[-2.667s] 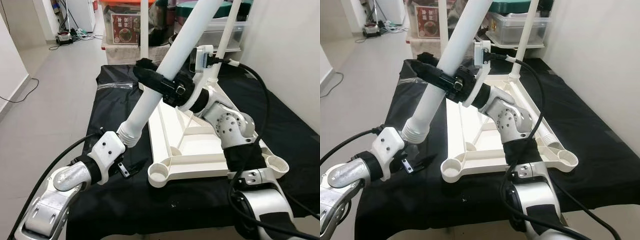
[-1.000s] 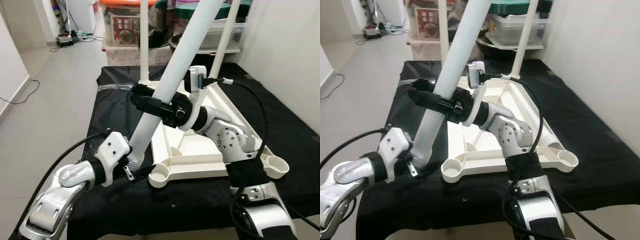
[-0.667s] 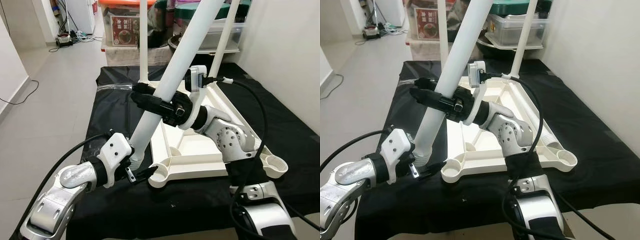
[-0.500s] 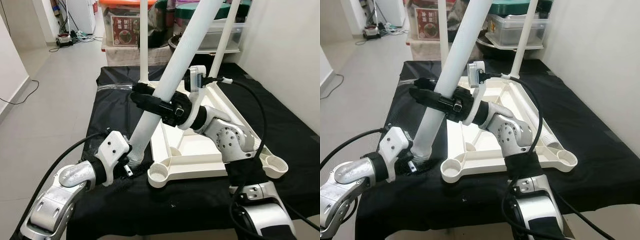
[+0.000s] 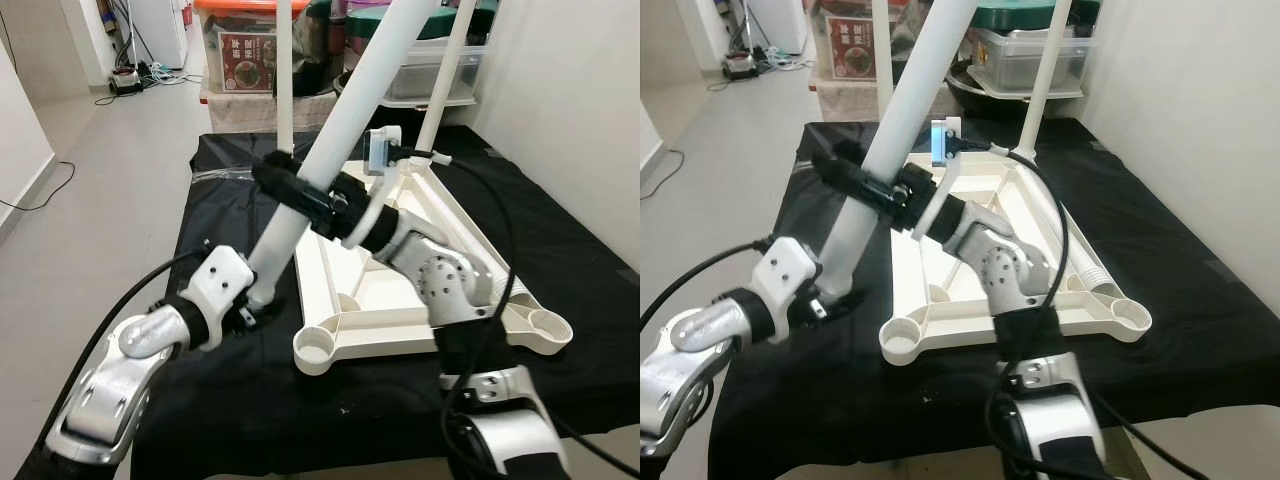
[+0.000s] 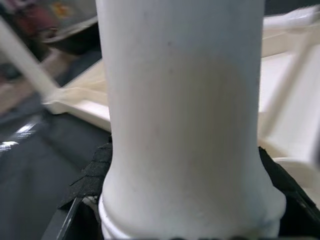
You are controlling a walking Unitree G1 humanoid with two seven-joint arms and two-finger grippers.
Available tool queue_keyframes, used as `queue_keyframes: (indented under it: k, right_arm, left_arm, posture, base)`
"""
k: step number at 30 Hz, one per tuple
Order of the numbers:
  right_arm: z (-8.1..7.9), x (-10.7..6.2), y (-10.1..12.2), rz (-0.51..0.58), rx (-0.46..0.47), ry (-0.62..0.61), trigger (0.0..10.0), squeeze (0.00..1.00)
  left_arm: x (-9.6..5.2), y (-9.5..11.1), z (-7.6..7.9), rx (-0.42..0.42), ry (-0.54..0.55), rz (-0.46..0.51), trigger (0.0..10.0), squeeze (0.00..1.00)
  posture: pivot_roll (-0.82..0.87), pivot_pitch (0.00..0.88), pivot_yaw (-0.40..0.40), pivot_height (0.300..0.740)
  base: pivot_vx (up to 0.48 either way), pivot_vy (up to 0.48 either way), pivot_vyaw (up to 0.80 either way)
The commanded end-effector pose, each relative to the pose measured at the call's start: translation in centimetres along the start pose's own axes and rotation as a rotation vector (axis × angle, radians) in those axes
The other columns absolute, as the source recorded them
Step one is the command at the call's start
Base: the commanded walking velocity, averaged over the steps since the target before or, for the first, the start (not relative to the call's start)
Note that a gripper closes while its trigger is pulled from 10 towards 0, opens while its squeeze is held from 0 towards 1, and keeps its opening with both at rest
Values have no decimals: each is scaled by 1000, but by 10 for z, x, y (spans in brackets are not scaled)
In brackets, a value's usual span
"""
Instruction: Building children table
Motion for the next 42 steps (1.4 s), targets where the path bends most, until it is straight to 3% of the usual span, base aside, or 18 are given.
queue_keyframes:
  k: [1,2,4,6,12,13,15,16,22,26,27,28,35,37,38,40,41,42]
  right_arm:
    - [11,4,-3,-3,43,-131,10000,0]
    - [11,4,-3,-3,43,-131,10000,0]
    - [13,8,-11,32,152,-248,10000,0]
    - [13,9,-13,34,166,-261,10000,0]
    - [6,18,-24,82,352,-339,10000,0]
    - [4,20,-24,101,383,-347,8784,0]
    - [3,21,-23,113,401,-350,8784,0]
    - [3,23,-21,129,411,-368,0,0]
    - [4,23,-20,141,425,-386,0,0]
    - [-4,22,-18,137,416,-350,0,0]
    - [-5,21,-18,131,410,-345,0,0]
    - [-6,20,-19,126,405,-338,0,0]
    - [-4,15,-18,110,345,-327,0,0]
    - [10,10,-7,108,207,-312,0,0]
    - [10,10,-7,108,207,-312,0,0]
    - [33,0,9,99,63,-329,0,0]
    - [33,0,9,99,63,-329,0,0]
    - [46,-7,20,91,-8,-345,0,0]
  left_arm:
    - [5,-2,-14,88,107,-19,10000,0]
    - [5,-2,-14,88,107,-19,10000,0]
    - [12,1,-18,143,161,-17,10000,0]
    - [14,1,-17,149,158,-13,10000,0]
    - [25,-5,7,151,114,-15,10000,0]
    - [26,-7,11,146,109,-15,10000,0]
    - [27,-8,14,142,106,-15,10000,0]
    - [30,-9,15,140,111,-14,10000,0]
    - [31,-11,16,140,114,-14,10000,0]
    - [31,-14,11,158,126,-21,10000,0]
    - [31,-14,10,162,128,-18,10000,408]
    - [30,-14,9,166,130,-16,10000,1000]
    - [27,-8,0,139,148,13,10000,1000]
    - [19,1,-3,84,142,51,10000,1000]
    - [19,1,-3,84,142,51,10000,1000]
    - [6,5,2,-8,83,71,10000,1000]
    - [6,5,2,-8,83,71,10000,1000]
    - [-1,4,7,-25,44,66,10000,1000]
  posture:
    - [28,0,-53,740]
    - [28,0,-53,740]
    - [21,0,-50,740]
    - [21,0,-50,740]
    - [20,0,-52,740]
    - [16,0,-53,740]
    - [16,0,-53,740]
    - [17,0,-55,740]
    - [21,0,-59,740]
    - [15,0,-54,740]
    - [16,0,-55,740]
    - [16,0,-56,740]
    - [22,0,-56,740]
    - [25,0,-55,740]
    - [25,0,-55,740]
    - [30,0,-61,740]
    - [30,0,-61,740]
    - [37,0,-67,740]
  base:
    - [0,0,0]
    - [0,0,0]
    - [0,0,0]
    - [0,0,0]
    - [0,0,0]
    - [0,0,0]
    - [0,0,0]
    - [0,0,0]
    - [0,0,0]
    - [0,0,0]
    - [0,0,0]
    - [0,0,0]
    - [0,0,0]
    - [0,0,0]
    - [0,0,0]
    - [0,0,0]
    - [0,0,0]
    - [0,0,0]
Point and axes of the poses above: a point about 5 cm out from each wrist's last joint towards the gripper, its own x axis pointing out of the wrist towards the gripper, its own y axis along the axis of the wrist's last joint, z = x × y, the point moved 4 cm from there along x, pointing out of the wrist towards the gripper, and after that the axes turned 11 degrees about -x, right-handed, at the moved point
